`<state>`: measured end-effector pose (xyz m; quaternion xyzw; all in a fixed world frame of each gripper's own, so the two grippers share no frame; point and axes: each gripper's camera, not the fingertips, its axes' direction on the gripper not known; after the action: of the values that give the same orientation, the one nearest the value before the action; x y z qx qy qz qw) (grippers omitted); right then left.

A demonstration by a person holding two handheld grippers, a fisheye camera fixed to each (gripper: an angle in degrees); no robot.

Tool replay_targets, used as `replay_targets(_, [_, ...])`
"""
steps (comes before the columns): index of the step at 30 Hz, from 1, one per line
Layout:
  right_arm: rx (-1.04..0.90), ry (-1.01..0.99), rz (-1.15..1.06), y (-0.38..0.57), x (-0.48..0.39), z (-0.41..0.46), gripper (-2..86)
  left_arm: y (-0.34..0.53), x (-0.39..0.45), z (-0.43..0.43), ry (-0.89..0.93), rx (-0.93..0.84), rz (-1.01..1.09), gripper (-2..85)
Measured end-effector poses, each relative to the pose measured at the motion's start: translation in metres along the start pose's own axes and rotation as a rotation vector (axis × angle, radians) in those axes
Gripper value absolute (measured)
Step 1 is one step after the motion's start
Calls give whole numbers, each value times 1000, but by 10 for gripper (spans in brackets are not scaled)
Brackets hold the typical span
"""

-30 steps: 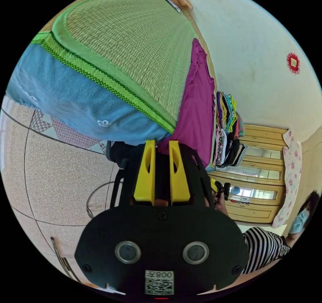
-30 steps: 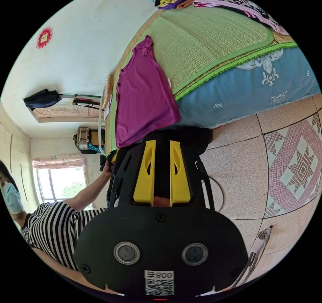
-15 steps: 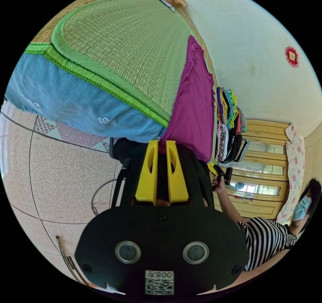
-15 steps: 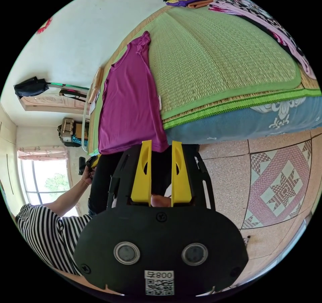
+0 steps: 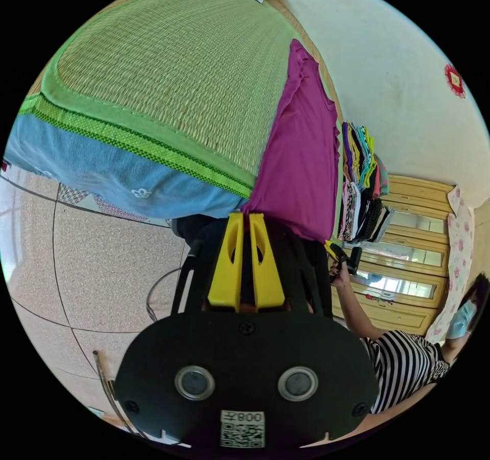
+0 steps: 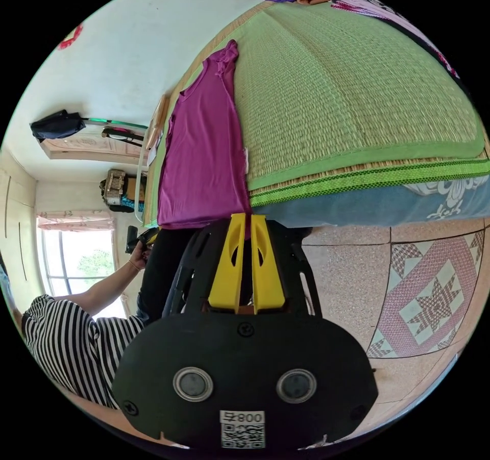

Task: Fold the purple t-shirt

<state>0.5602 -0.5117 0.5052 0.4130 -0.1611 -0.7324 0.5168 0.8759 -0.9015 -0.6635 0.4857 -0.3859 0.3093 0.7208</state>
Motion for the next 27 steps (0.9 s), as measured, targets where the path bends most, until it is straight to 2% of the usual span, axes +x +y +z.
replay_targets(6, [-32,-28,-33,8,0,-3,12,25,-6,-9,43,34,11,19])
replay_targets(19, [35,-211,-181,61,-18,-68,8,92,-9,-46,130,97,166,17])
replay_targets(27, [76,-292,-256,116,-30,-103,7,155,-24,-72,259,155,251,17])
